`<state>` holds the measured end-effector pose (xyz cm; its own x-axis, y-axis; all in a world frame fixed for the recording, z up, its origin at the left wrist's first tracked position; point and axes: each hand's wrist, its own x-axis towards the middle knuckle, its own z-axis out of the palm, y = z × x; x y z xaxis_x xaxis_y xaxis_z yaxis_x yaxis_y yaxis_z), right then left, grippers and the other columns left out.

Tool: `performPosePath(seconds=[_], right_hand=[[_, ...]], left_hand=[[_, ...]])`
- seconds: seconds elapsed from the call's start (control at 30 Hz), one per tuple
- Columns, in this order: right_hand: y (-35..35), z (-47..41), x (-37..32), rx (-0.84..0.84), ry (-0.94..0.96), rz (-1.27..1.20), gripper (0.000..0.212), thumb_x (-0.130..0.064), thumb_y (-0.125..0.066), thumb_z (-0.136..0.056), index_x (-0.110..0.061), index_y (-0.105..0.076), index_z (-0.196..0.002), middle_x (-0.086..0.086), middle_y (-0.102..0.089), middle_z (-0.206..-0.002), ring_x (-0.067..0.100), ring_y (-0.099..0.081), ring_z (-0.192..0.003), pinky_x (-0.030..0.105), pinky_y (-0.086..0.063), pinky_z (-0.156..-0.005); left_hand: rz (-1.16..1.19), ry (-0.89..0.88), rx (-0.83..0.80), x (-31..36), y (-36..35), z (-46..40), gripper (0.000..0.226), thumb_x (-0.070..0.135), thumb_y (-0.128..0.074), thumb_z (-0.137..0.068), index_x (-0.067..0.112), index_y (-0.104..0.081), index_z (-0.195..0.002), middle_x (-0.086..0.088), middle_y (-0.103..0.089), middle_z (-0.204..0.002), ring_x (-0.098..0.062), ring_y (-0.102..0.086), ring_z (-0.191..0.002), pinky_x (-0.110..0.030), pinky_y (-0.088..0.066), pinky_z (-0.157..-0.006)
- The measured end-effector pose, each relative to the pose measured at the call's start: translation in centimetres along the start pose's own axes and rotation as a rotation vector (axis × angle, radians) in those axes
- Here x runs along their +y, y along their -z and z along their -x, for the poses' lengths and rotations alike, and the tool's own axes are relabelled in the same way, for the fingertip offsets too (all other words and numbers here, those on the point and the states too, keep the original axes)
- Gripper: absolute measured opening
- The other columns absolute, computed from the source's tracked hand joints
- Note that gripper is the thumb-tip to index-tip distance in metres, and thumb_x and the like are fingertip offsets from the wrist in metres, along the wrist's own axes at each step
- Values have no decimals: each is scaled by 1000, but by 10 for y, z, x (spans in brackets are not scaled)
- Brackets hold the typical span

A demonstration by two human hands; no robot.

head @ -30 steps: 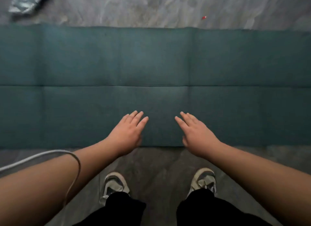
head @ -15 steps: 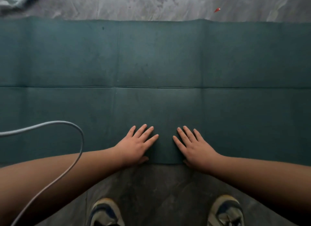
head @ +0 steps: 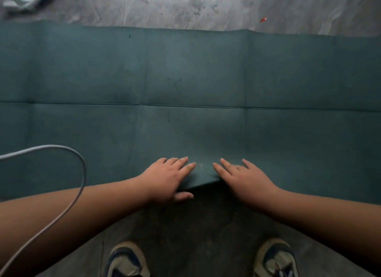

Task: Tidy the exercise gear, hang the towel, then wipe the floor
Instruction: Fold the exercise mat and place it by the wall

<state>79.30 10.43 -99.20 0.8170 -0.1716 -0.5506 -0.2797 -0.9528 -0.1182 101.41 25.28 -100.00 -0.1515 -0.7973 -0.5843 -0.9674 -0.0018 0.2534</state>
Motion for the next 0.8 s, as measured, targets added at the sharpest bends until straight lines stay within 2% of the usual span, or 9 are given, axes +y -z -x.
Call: performPosePath(seconds=[0.07,0.13,0.2,0.27,0.33,0.47,0.63,0.7,0.8], right_hand=[[8,2,6,176,2,38,64,-16,-51,-78,-14,-43,-142,15,-61,-133,28,-71,-90,54,-50,-95],[19,3,15,348,11,63,55,-17,-43,-80,-15,-52,-134,9,-68,-117,29,-69,-78,51,-52,-92],[37,2,21,499,28,97,49,-15,-42,-82,-16,-58,-128,6,-68,-106,30,-66,-74,46,-52,-87],[57,0,27,594,8,134,48,-12,-42,-84,-15,-60,-129,5,-68,-102,29,-64,-72,42,-47,-77],[79,-2,33,669,-21,164,48,-10,-42,-87,-15,-58,-133,4,-68,-102,29,-61,-72,40,-40,-69],[115,-18,51,826,-67,187,55,-10,-51,-85,-17,-51,-140,7,-63,-115,30,-58,-86,40,-34,-71],[145,-51,79,1047,39,284,51,-9,-65,-82,-23,-60,-131,4,-53,-124,26,-52,-105,45,-38,-83],[151,-63,90,973,5,351,54,-10,-69,-78,-22,-61,-130,5,-56,-125,26,-51,-114,53,-37,-96],[160,-81,97,702,-147,309,69,-20,-71,-76,-17,-51,-142,10,-45,-147,29,-31,-141,75,-14,-109]], left_hand=[[-27,-28,66,4,11,6,80,56,-45,-91,24,-9,-155,-4,-33,-156,-25,-39,-138,-39,-37,-108],[-31,-37,163,1,24,10,70,34,-44,-90,24,-18,-154,0,-50,-142,-24,-53,-125,-38,-46,-96],[-16,-47,304,-5,40,15,59,27,-39,-85,24,-38,-144,1,-65,-120,-25,-66,-103,-37,-54,-76],[0,-35,481,-14,55,20,47,24,-41,-79,24,-55,-124,3,-72,-96,-25,-70,-79,-34,-52,-53],[8,30,585,-25,72,22,35,19,-52,-78,24,-60,-111,3,-72,-84,-27,-69,-70,-33,-49,-45],[-46,180,716,-45,112,13,21,21,-66,-83,23,-62,-103,2,-69,-79,-28,-67,-69,-34,-46,-48],[-89,275,852,-74,165,-17,38,18,-73,-77,18,-58,-112,-2,-67,-85,-29,-65,-72,-36,-44,-58],[-127,287,902,-82,179,-30,44,17,-71,-79,17,-55,-119,-5,-65,-93,-30,-63,-77,-37,-42,-63],[-187,317,944,-97,195,-52,57,16,-72,-78,19,-46,-128,-9,-61,-113,-31,-59,-95,-41,-43,-79]])
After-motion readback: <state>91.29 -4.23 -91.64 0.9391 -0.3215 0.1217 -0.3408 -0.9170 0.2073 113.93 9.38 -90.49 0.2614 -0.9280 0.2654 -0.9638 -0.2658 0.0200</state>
